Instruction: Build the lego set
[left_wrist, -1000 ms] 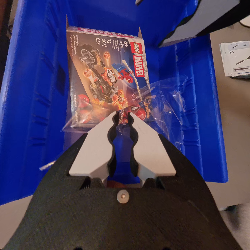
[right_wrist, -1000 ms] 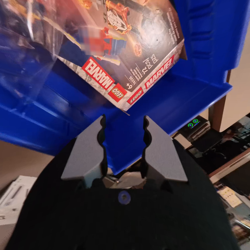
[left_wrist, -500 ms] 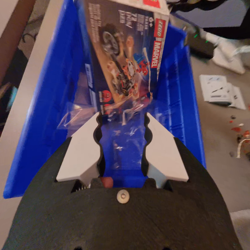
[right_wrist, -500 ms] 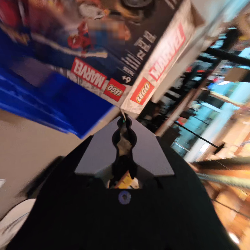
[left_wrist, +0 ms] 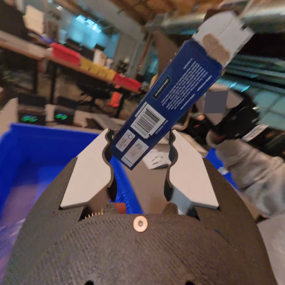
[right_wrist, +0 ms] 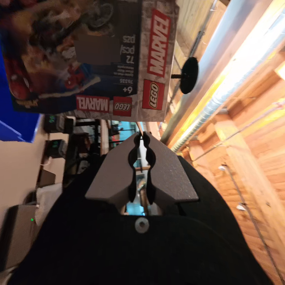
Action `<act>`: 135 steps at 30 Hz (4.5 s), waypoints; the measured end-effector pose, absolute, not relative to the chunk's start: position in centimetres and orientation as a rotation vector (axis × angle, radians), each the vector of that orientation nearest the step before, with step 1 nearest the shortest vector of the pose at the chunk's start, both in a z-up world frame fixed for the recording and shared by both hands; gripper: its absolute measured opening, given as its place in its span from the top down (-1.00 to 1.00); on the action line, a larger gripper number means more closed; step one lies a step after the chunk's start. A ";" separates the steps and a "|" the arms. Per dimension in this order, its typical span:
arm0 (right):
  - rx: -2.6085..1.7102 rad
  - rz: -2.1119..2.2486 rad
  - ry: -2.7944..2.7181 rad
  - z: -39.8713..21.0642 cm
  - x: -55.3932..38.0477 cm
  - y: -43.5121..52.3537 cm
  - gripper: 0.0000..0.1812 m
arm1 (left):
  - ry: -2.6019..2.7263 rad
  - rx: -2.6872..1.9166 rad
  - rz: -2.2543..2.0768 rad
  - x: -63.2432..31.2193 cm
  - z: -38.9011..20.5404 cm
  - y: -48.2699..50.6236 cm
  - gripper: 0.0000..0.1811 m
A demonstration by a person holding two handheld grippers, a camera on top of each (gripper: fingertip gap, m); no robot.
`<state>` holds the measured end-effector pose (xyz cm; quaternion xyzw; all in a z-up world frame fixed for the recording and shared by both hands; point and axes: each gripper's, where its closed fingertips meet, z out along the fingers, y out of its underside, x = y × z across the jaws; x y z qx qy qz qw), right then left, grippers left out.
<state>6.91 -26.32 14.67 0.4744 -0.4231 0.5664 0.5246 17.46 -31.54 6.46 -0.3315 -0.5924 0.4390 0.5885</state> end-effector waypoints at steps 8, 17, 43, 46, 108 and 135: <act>0.967 1.373 -1.097 12.2 3.9 -17.6 1.00 | -1.096 -0.967 0.784 14.7 8.3 -24.1 0.06; 0.905 1.460 -1.151 10.9 4.6 -12.2 0.98 | -1.020 -1.327 0.852 9.9 7.1 -16.3 0.00; 0.836 1.820 -2.290 6.1 6.0 -7.0 0.21 | -0.590 -1.776 1.312 7.0 3.3 -10.1 0.32; 0.895 1.856 -2.248 7.0 6.6 -6.0 0.43 | -0.583 -1.745 1.335 7.4 4.0 -10.4 0.32; -0.374 1.985 -1.665 8.9 -5.9 17.4 0.58 | -1.521 -0.713 1.621 20.5 10.7 -31.6 0.04; -0.799 1.777 -2.051 -3.8 -10.1 14.3 0.81 | -1.415 -1.263 0.628 -3.9 -5.9 -13.1 0.13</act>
